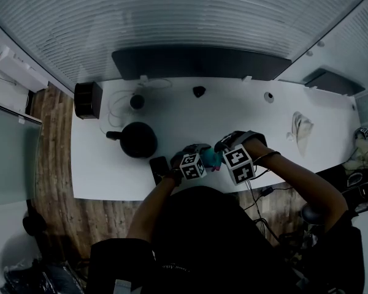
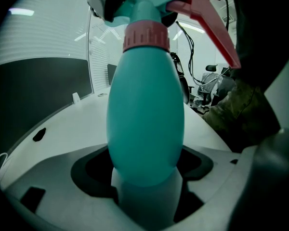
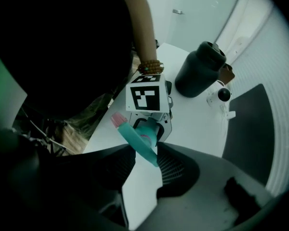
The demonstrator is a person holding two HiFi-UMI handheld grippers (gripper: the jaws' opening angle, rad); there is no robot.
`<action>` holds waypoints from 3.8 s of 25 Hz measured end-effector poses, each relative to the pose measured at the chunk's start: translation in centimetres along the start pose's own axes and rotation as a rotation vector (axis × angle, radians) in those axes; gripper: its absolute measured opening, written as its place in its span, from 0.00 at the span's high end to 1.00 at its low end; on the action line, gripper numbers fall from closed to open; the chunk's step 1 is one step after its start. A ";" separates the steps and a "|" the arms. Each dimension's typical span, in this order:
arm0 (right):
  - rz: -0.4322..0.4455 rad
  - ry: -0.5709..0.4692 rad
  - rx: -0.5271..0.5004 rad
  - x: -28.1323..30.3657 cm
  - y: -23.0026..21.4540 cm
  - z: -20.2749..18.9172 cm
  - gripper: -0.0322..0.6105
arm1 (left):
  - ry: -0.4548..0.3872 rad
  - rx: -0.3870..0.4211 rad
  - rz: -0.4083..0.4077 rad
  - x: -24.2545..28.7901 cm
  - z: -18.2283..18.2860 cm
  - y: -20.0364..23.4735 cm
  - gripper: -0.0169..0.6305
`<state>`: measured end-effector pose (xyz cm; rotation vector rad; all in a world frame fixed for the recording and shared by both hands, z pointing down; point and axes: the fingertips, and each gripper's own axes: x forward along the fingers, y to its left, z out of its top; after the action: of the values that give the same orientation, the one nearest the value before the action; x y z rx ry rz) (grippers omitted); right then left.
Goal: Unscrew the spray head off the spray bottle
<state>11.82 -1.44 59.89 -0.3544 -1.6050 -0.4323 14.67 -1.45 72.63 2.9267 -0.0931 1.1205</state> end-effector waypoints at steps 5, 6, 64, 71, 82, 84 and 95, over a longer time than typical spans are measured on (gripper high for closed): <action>-0.018 0.027 -0.089 0.2 0.3 -0.1 0.76 | 0.006 0.037 -0.042 0.1 0.0 -0.2 0.37; -0.011 0.022 -0.071 0.2 0.3 -0.1 0.76 | 0.019 0.049 -0.050 0.1 -0.1 -0.3 0.38; -0.144 -0.050 -0.153 -1.4 1.4 -0.9 0.82 | 0.272 0.155 -0.175 -3.7 -1.3 -0.4 0.40; -0.261 -0.192 0.176 -3.1 -1.6 -1.6 0.78 | 0.259 0.115 0.137 -5.1 0.4 4.3 0.40; -0.213 -0.317 0.635 -3.6 -1.3 -4.9 0.67 | 0.250 0.077 0.176 -5.4 -1.2 4.6 0.40; 0.032 -0.650 1.189 -5.1 -2.4 -4.3 0.67 | 0.295 0.087 0.287 -6.2 -1.7 6.2 0.40; 0.467 -0.785 1.734 -2.9 -3.2 -2.2 0.69 | 0.408 0.093 0.407 -6.3 -1.8 7.1 0.40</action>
<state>12.47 -5.26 56.90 0.5181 -1.9371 1.5983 8.32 -8.17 69.66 2.7527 -0.6695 1.7933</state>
